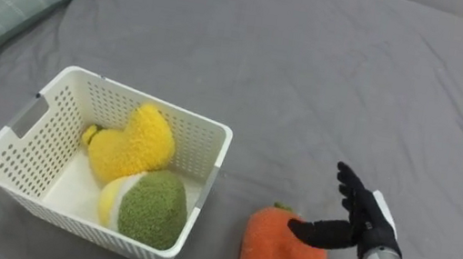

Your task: Collect toys from the bed

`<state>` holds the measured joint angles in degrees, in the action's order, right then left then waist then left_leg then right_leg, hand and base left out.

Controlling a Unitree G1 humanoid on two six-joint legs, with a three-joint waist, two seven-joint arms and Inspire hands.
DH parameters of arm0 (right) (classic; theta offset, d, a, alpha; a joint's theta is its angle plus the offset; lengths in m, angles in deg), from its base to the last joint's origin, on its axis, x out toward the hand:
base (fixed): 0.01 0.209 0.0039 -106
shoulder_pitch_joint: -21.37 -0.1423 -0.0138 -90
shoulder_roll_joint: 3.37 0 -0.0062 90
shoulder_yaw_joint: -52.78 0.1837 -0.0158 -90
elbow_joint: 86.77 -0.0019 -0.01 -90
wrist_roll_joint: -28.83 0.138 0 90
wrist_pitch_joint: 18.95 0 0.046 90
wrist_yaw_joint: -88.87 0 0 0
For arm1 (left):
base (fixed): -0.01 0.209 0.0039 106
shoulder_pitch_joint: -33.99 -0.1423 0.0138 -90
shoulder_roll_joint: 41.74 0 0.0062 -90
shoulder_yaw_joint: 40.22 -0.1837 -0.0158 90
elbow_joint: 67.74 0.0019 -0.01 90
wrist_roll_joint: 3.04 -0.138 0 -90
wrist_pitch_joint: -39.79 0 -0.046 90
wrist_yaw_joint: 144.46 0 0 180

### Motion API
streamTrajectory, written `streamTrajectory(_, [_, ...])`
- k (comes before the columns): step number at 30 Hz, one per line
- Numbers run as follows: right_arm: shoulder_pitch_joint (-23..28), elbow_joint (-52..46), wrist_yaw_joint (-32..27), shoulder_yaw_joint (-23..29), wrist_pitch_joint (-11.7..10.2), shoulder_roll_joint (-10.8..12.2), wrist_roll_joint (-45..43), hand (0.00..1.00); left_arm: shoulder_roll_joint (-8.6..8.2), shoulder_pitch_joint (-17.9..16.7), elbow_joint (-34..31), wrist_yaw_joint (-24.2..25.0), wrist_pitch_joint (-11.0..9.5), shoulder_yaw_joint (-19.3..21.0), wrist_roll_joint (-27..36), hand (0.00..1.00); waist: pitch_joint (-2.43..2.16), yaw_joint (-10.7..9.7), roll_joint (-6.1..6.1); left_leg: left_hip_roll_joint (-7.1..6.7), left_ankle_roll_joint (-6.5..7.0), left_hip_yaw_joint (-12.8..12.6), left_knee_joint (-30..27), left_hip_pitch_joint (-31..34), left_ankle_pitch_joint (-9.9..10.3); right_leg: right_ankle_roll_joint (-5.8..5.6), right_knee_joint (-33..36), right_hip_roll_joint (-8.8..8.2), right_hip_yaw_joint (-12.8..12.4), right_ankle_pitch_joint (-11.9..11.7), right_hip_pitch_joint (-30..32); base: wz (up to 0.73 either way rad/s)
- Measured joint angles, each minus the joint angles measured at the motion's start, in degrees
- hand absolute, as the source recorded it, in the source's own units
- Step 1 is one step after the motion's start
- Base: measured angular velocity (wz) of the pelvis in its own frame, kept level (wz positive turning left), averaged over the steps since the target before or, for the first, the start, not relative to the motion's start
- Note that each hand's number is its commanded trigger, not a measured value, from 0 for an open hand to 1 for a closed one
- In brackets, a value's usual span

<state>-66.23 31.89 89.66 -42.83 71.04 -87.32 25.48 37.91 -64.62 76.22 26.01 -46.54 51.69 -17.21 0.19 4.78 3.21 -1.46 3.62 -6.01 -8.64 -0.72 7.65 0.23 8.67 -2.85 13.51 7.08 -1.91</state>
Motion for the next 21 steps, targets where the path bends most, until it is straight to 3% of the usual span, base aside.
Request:
streamTrajectory(5, [0.0,4.1,0.9,-1.3,0.1,1.4,-3.4,0.00,-0.28,0.0,0.2,-0.3,0.0,0.0,0.0,0.00,0.05,0.1,-0.19,-0.03,0.08,0.0,0.0,0.0,0.1,-0.02,0.1,-0.03,0.0,0.0,0.0,0.00])
streamTrajectory(20, [-0.2,9.8,1.2,-2.1,-0.7,1.4,-5.2,0.02,-0.67,0.0,0.4,-1.1,-0.2,-0.3,1.2,0.00,0.30,0.1,-0.43,-0.07,0.14,0.1,0.0,0.1,0.4,-0.14,-0.1,-0.07,0.0,0.1,0.0,0.00])
streamTrajectory(21, [-0.2,10.3,1.2,-2.1,-1.0,1.4,-5.4,0.53,-0.67,0.0,0.3,-1.1,-0.2,-0.5,1.2,0.00,0.28,0.1,-0.39,-0.09,0.14,0.1,-0.1,0.1,0.5,-0.16,-0.2,-0.05,0.1,0.1,0.0,0.00])
